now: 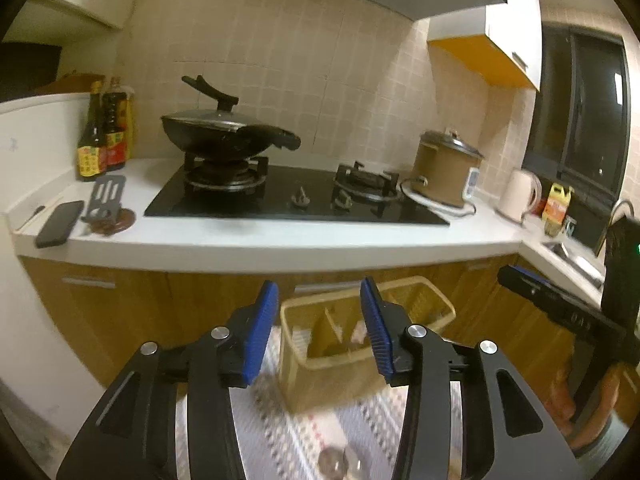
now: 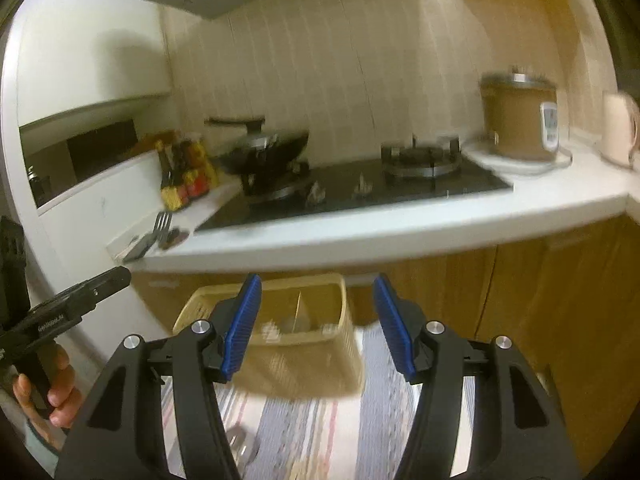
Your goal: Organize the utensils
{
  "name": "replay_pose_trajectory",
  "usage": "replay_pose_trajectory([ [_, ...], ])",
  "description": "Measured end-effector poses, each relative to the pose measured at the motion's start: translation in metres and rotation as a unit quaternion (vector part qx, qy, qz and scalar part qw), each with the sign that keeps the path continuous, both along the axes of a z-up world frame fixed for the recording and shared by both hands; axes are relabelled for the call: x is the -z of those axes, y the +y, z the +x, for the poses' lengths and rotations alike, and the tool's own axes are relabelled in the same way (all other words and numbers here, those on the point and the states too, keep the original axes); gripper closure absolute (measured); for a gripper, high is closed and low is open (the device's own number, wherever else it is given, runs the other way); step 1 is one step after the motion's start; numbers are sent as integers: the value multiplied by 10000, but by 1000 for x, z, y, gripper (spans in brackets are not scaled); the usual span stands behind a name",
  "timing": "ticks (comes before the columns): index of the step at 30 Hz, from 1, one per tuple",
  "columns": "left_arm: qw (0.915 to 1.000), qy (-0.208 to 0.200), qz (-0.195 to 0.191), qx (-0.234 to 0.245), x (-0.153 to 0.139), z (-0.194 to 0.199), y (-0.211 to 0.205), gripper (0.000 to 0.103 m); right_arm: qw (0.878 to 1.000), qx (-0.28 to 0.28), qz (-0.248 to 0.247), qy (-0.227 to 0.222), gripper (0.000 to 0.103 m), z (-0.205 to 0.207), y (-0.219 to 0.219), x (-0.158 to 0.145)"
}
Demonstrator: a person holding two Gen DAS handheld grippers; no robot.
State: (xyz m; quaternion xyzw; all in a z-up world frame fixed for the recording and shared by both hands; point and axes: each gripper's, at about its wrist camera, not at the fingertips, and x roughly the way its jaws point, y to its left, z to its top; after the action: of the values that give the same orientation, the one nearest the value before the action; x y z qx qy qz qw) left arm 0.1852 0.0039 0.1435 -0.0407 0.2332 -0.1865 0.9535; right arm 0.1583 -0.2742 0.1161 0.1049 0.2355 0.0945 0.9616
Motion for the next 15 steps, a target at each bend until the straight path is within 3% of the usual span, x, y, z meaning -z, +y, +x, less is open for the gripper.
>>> replay_pose_trajectory([
  [7, 9953, 827, 477, 137, 37, -31, -3, 58, 9880, -336, -393, 1459, 48, -9, 19, 35],
  [12, 9789, 1829, 868, 285, 99, -27, -6, 58, 9742, -576, -647, 2085, 49, -14, 35, 73],
  [15, 9677, 2252, 1023, 492, 131, -29, -10, 64, 9657, -759, -678, 2389, 50, -14, 46, 90],
])
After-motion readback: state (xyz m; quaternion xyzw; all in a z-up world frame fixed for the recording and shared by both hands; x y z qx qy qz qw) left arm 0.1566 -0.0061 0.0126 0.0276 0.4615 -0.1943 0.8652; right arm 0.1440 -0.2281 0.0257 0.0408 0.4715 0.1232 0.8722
